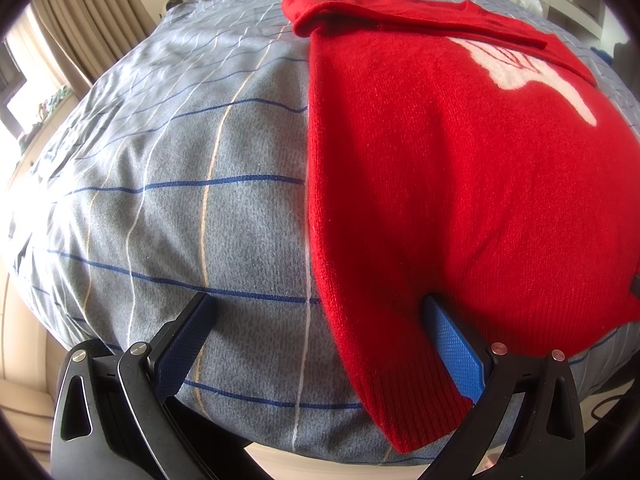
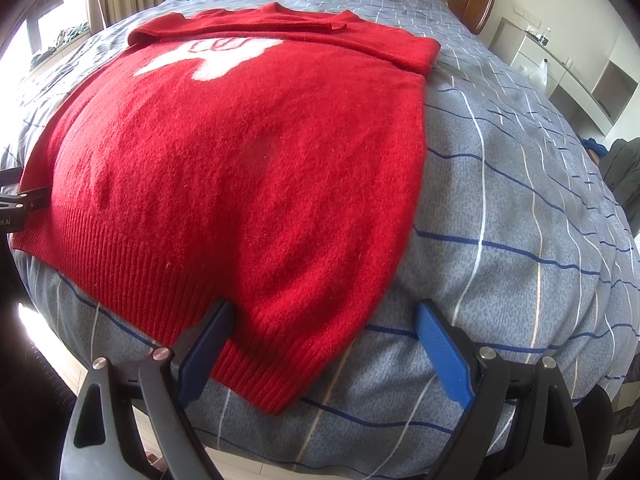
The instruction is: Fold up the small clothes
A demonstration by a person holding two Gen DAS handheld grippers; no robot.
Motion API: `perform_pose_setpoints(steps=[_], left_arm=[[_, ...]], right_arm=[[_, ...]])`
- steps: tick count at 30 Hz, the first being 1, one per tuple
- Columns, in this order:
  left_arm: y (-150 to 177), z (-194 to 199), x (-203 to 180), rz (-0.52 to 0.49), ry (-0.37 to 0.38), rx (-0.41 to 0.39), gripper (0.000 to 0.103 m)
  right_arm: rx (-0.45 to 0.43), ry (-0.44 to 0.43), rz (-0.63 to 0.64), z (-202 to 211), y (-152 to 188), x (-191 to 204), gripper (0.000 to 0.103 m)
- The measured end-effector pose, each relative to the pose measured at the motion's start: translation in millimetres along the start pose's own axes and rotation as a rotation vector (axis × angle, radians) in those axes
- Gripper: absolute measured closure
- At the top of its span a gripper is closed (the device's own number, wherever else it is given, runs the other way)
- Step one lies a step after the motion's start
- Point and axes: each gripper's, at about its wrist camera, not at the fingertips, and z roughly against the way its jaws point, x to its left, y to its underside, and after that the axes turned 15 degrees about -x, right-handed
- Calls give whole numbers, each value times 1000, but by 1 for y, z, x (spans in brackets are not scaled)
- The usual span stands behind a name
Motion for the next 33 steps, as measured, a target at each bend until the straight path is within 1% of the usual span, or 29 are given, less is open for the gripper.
perform_pose_setpoints(steps=[10,14,16,17,19,21,23,24,25,26,28,30,31,32,33], left_arm=[[1,-1,2,3,6,12,0],[3,7,14,6,21,84,1],[4,20,25,15,35,77,1],[3,27,31,20,40,62,1],[1,39,45,43,71,22,1],[0,43,57,80,122,-1,1],[2,34,61,102,166,22,1],[4,27,60,105,178,41,2],[5,22,57,105,188,61,7],[6,18,55,101,199,80,15],[6,12,50,87,216,100,16],[7,11,47,75,227,102,16],[8,11,46,74,243,105,18],[9,10,46,75,259,109,22],[10,12,42,75,270,114,25]], right_arm=[[6,-3,2,2,1,0,12],[64,-41,-16,4,-5,-8,12],[85,-52,-28,12,-7,-17,12],[88,-52,-34,18,-8,-22,12],[89,-48,-51,28,-9,-34,12],[108,-62,-85,34,-8,-45,12],[117,-102,-133,37,-7,-53,12],[117,-120,-156,37,-6,-56,12],[122,-140,-175,35,-4,-57,12],[135,-160,-194,32,-2,-57,12],[146,-195,-243,28,2,-57,13],[143,-236,-311,25,5,-59,13],[139,-255,-345,24,7,-60,13],[139,-274,-376,21,8,-60,13],[144,-293,-399,19,9,-60,15]])
